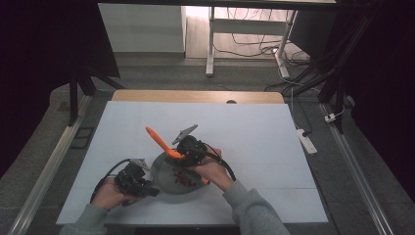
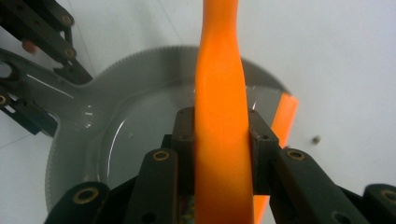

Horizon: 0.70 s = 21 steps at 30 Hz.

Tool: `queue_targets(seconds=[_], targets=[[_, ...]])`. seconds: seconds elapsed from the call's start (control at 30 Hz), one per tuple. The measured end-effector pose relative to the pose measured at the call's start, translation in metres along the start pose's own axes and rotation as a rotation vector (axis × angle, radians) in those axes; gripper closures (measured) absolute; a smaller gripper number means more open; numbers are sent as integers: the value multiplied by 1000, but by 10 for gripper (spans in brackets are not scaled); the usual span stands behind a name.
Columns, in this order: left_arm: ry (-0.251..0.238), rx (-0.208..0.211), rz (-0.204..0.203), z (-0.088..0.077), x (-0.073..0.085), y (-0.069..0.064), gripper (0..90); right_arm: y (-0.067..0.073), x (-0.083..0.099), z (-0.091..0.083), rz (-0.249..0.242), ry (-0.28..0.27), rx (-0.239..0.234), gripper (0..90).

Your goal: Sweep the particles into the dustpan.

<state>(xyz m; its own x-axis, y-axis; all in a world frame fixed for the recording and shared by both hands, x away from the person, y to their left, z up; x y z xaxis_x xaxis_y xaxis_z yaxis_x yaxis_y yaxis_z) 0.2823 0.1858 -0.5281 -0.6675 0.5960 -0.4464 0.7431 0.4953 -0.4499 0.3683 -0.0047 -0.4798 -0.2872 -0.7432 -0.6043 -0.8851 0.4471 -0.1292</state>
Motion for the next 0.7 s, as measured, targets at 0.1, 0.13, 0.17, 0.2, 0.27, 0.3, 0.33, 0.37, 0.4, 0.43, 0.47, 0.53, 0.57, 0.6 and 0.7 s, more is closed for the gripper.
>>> queue_targets(seconds=[0.1,0.13,0.17,0.2,0.27,0.3,0.33,0.37,0.4,0.43,0.47,0.53,0.57,0.6,0.7], targets=[[-1,2,0,0,0,0,618,-4,-2,-6,16,-19,10,711],[-1,5,0,0,1,1,618,-12,-2,-12,36,-31,32,710],[-1,5,0,0,1,1,618,-16,-2,-14,42,-32,46,710],[-1,6,0,0,1,1,618,-21,0,-16,54,-32,59,710],[1,6,1,1,1,1,618,-31,3,-20,84,-31,83,710],[-1,7,0,1,1,1,618,-36,5,-22,102,-29,94,711],[0,8,1,1,1,1,618,-41,8,-23,108,-27,101,710],[0,8,1,1,1,1,618,-44,10,-24,123,-25,108,710],[0,9,0,0,1,1,618,-44,10,-24,123,-25,108,710],[-2,10,-2,1,1,0,618,-48,12,-24,134,-16,120,710],[-2,10,-2,0,1,0,618,-51,14,-24,137,-8,130,710],[-3,11,-1,0,2,0,618,-56,18,-23,140,7,153,710],[-3,12,-1,0,2,0,618,-58,20,-22,146,15,161,711],[-3,11,-1,0,2,0,618,-63,23,-17,155,28,172,710],[-6,8,-3,-1,2,-1,618,-69,23,-12,166,39,192,710]])
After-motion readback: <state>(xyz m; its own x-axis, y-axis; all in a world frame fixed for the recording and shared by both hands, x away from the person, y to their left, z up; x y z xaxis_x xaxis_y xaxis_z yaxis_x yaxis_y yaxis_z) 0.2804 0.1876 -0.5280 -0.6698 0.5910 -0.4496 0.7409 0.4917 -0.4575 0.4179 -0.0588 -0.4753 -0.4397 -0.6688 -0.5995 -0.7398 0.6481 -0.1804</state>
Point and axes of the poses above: each handheld gripper's, and its own axes: z roughly forward along the jaws, x roughly out of its underside, y roughly to its left, the point moved 2 cm from there along z, roughly forward along the jaws, and after that the axes turned 9 degrees about x, right-handed, at the moved point
